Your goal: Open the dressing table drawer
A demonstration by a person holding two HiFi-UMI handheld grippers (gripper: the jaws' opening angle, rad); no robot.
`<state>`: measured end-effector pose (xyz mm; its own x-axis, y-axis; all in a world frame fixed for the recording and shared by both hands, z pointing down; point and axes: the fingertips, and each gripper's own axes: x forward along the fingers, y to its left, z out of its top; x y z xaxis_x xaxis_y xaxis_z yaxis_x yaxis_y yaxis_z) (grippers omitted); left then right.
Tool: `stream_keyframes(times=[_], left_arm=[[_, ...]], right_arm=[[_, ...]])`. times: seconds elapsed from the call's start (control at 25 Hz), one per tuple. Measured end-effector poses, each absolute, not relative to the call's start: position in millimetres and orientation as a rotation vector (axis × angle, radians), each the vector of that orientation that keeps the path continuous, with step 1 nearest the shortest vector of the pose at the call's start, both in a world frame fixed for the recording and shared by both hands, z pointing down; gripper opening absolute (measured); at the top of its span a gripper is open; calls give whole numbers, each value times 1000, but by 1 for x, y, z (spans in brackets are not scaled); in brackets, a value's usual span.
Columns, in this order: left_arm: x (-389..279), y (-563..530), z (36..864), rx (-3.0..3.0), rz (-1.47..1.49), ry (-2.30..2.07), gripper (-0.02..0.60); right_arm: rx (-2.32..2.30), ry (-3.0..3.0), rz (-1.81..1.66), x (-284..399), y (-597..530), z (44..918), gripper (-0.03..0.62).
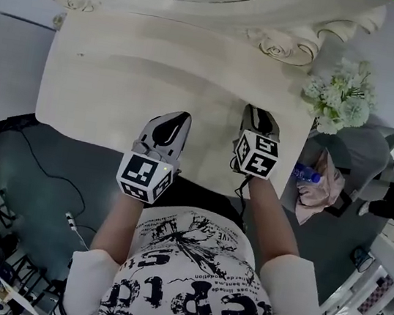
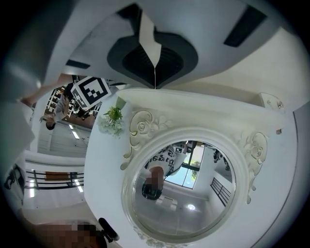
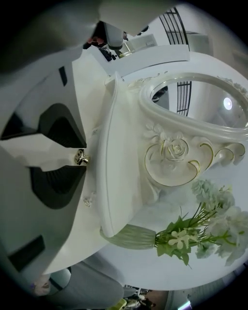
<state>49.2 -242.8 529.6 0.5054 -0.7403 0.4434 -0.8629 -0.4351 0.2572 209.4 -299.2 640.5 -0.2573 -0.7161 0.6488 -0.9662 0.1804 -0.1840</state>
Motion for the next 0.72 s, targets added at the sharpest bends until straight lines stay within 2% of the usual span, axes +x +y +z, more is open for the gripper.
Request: stream_keyframes(times=[0.72], left_arm=[[63,-245,514,2409,390,-1216,20]], right_arm=[[1579,-2014,838,204,-264,640,107]])
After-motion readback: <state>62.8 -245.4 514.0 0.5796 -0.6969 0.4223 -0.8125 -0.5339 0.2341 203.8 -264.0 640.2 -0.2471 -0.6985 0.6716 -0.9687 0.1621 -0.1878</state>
